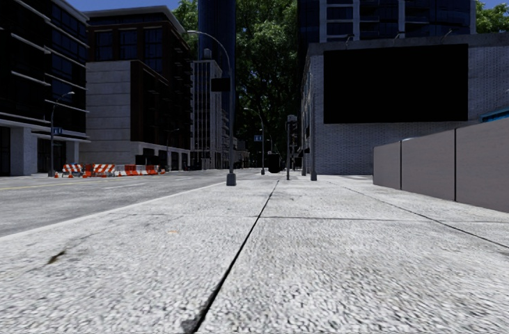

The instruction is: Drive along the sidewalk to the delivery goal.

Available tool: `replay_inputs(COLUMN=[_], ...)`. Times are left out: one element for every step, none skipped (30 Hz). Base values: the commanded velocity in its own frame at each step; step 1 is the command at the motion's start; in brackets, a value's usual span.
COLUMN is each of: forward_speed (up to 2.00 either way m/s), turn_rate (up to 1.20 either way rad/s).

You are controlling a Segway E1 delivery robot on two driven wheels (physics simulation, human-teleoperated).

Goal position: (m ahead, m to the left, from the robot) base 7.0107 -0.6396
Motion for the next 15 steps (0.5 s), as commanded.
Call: replay_inputs(forward_speed=[2.00,2.00,2.00,2.00,2.00,2.00,2.00,2.00,2.00,2.00,2.00,2.00,2.00,2.00,2.00], turn_rate=[0.00,0.00,-0.15,-0.15,-0.34,-0.38,-0.39,-0.39,-0.39,-0.35,0.00,0.00,0.00,0.00,0.00])
